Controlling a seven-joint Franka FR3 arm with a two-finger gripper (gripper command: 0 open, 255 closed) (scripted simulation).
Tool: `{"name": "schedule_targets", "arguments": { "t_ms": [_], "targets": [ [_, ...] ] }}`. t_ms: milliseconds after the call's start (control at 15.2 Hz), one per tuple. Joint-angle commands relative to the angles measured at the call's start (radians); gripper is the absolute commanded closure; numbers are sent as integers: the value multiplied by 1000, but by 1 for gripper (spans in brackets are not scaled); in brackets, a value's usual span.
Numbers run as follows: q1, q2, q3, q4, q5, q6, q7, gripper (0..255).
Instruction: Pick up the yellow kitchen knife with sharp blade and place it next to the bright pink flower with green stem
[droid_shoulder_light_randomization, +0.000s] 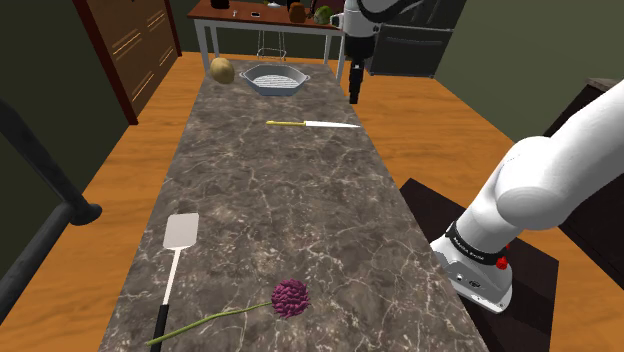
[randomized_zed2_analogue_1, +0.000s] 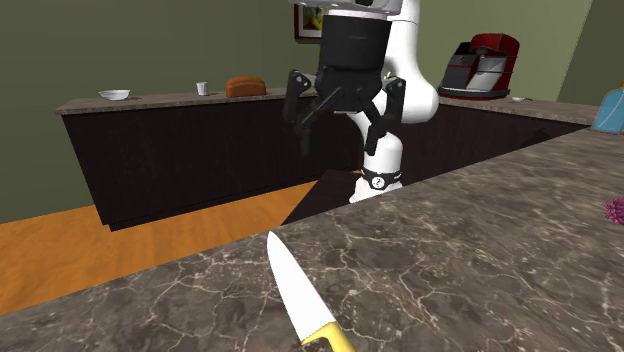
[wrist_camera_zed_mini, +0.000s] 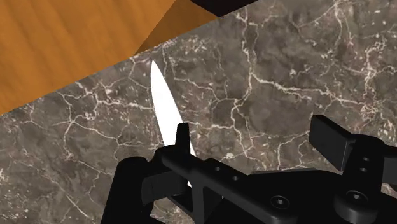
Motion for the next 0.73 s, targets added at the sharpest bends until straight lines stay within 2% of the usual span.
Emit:
{"name": "schedule_targets", "arguments": {
  "t_ms": [0, 660],
  "targets": [
    [9, 71, -1, 32, -7, 40, -50, 0],
    [46, 435, 29, 288, -41, 153, -262, 0]
  ]
}}
